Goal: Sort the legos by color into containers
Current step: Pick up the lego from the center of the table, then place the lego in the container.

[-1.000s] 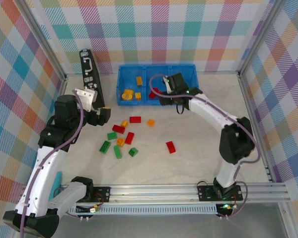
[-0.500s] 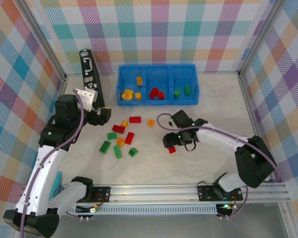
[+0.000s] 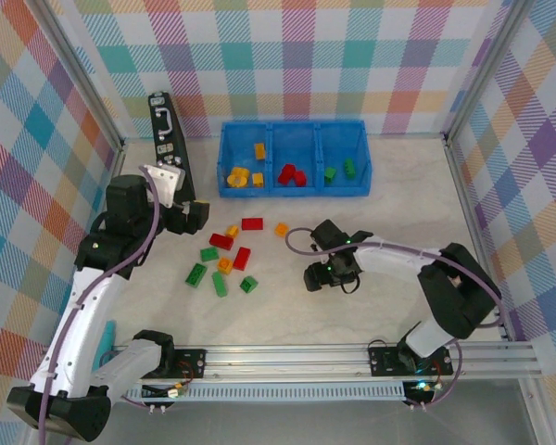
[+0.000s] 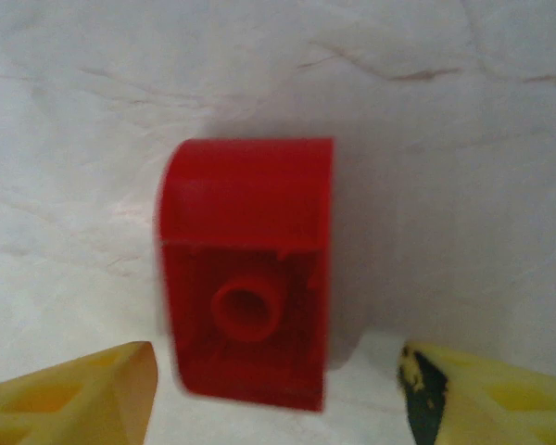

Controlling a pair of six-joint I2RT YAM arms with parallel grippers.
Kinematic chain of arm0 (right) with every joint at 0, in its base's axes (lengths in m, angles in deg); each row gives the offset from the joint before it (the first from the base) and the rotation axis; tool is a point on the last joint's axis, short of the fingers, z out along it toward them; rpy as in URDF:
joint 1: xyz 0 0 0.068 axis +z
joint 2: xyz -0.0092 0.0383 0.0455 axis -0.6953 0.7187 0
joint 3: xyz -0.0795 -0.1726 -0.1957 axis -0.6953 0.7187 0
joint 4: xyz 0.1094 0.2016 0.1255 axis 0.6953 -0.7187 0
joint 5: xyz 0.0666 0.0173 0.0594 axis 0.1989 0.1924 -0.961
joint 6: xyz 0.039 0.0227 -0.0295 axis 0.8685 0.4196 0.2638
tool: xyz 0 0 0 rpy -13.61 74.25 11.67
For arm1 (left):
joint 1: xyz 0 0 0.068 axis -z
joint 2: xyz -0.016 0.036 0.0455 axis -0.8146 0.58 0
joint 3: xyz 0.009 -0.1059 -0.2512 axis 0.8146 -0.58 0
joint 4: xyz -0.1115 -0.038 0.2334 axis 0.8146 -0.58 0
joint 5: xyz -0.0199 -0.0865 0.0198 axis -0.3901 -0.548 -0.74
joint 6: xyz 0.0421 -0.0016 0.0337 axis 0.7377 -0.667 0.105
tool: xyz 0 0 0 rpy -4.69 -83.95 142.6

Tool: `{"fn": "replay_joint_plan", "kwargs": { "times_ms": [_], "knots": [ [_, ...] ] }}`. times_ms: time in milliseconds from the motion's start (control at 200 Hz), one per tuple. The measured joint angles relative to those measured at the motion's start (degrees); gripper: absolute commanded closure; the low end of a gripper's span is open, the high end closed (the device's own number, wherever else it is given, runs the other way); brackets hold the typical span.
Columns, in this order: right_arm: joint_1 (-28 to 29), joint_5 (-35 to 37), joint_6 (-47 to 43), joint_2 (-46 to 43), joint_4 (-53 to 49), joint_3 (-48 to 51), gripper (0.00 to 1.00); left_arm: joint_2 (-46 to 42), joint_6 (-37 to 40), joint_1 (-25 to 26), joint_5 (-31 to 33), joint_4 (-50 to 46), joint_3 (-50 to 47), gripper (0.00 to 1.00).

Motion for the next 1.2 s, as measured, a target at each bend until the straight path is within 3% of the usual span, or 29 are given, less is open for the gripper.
{"fn": "replay_joint_plan", "kwargs": {
  "times_ms": [170,395,560,975,1200],
  "knots": [
    [-0.04,2.60,-0.39,2.99,-3.78,-3.06,0.59,0.07,0.00,0.00,0.02,0.00,0.00,0.00],
    [0.09,4.04,-2.69,6.91,-9.70,-8.26,0.70,0.09,0.02,0.00,0.04,0.00,0.00,0.00],
    [-0.76,4.44,-6.71,12.59,-12.98,-15.78,0.71,0.07,0.02,0.00,0.22,0.00,-0.04,0.00],
    [-8.61,8.81,-21.35,30.58,-3.21,-53.77,0.71,1.62,1.57,0.00,0.28,-0.04,-0.28,0.00],
    [-11.34,10.43,-24.41,39.74,-0.33,-66.18,0.67,2.27,1.75,-0.04,0.46,-0.13,-0.26,0.00]
  ]
}}
